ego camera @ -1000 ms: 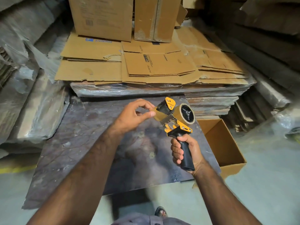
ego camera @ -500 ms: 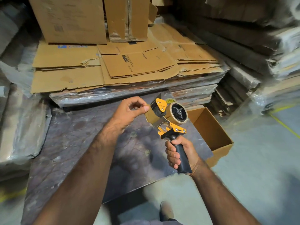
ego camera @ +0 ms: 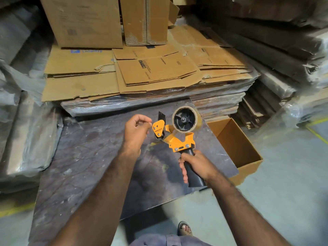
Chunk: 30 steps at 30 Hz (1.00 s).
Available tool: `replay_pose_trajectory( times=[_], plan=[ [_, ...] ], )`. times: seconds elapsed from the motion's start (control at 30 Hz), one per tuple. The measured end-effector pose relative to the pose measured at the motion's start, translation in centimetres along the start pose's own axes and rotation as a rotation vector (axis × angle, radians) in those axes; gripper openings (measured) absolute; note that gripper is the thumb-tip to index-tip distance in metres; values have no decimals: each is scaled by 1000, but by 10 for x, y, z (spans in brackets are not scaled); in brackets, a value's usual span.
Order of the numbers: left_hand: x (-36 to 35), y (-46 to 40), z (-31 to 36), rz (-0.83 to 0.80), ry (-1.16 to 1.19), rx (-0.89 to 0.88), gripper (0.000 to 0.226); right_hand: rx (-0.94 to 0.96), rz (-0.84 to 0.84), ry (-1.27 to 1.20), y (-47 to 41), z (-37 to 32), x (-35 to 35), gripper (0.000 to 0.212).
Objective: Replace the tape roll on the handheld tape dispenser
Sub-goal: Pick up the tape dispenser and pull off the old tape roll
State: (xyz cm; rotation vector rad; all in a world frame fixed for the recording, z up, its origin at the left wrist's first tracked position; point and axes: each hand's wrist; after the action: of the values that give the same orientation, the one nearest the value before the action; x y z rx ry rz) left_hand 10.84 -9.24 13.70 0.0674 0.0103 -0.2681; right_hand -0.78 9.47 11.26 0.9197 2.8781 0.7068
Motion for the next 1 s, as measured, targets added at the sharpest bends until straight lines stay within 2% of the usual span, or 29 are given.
replay_pose_trajectory(
  times=[0.13,0.23,0.33,0.5,0.6,0.67,0.8,1.0],
  plan=[
    [-16,9,-7,-50,-135,-312,11,1,7,-11,-12,-9,7,20],
    [-19,14,-2,-68,-256,-560,15,-102,-79,-163,-17,-15,13,24],
    [-17,20,7,-62,-332,-676,21,-213,-156,-340,-22,-24,19,22],
    [-22,29,13,-5,-605,-746,24,-215,-205,-423,-32,-31,26,25],
    [-29,26,15,-60,-675,-772,23,-215,-242,-383,-38,-33,30,19],
    [-33,21,14,-94,-704,-779,20,-219,-252,-357,-41,-33,31,17],
    [-40,14,10,-59,-730,-778,17,-217,-234,-315,-45,-32,35,19],
    [-47,17,7,2,-733,-772,33,-224,-228,-329,-49,-31,40,22]
  ],
)
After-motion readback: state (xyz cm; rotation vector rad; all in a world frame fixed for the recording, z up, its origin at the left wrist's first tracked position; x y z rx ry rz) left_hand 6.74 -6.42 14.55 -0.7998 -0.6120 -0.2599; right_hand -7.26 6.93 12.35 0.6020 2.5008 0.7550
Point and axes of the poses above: each hand's wrist, its own y-axis away from the middle knuckle, its own x-axis out of the back of the hand, z = x × y, and after that the axes turned 9 degrees about z, right-handed
